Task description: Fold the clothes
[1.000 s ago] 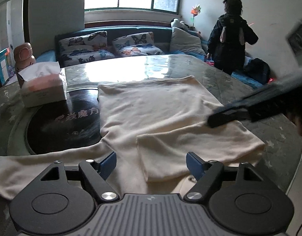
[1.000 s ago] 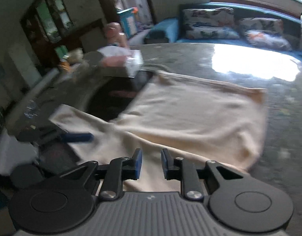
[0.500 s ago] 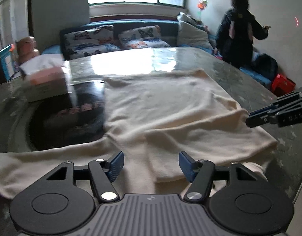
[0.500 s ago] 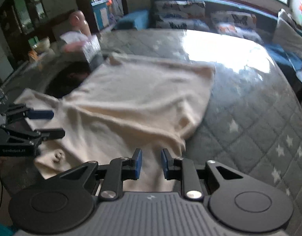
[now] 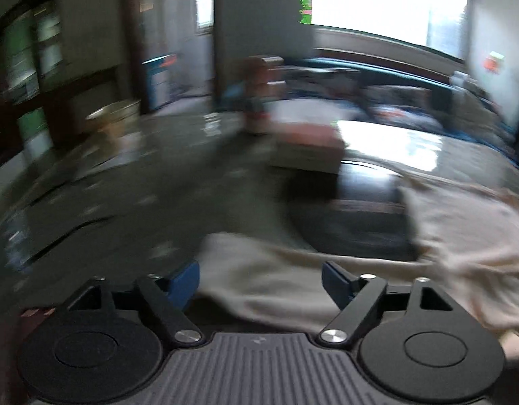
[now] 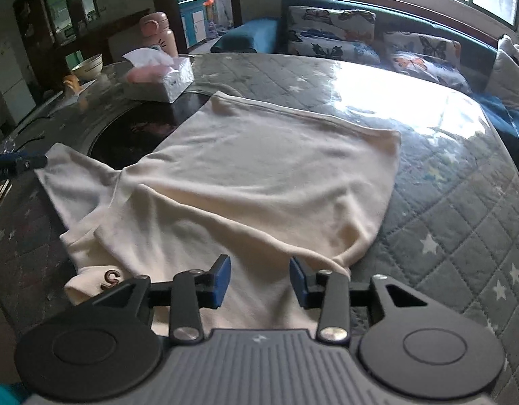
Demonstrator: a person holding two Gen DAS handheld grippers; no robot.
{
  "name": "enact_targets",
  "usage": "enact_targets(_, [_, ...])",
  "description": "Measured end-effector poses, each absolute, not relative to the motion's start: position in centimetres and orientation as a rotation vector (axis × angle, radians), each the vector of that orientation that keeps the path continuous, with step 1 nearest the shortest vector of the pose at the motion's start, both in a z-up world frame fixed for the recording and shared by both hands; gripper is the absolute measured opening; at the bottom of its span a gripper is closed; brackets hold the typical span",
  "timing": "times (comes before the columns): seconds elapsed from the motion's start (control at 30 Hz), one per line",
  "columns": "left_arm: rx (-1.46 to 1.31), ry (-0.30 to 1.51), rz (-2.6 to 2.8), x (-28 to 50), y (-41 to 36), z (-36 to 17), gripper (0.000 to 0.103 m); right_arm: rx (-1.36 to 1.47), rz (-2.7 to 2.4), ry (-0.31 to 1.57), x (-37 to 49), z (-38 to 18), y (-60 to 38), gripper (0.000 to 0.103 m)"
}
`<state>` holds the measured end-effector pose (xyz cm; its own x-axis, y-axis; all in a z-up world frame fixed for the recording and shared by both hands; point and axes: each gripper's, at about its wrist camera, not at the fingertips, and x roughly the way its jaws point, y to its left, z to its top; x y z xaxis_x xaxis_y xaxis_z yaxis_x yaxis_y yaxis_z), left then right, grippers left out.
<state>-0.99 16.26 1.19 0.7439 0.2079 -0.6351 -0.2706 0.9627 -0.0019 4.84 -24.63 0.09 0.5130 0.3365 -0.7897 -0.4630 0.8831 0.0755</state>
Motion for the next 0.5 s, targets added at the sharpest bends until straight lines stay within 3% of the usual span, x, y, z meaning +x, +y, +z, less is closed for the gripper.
enact_targets(0.27, [-0.271,0.743,0.291,-1.0,19.2,-0.2,0.076,-0.155,0.513,0.9,4.7,0.4,-23.5,0.044])
enact_targets(0.37, [-0.318,0.757,0.305,-0.3,19.6,-0.9,0.058,-0.16,0.523,0.895,4.4,0.5,-23.3,0.046])
enact_targets(0.43, [-0.331,0.754,0.318,0.2,19.6,-1.2,0.052,-0.162,0.523,0.89,4.3,0.5,-23.3,0.049])
enact_targets(0.5, [-0.311,0.746,0.332,0.5,19.5,-1.4,0.033,-0.159,0.521,0.886,4.3,0.6,-23.5,0.049])
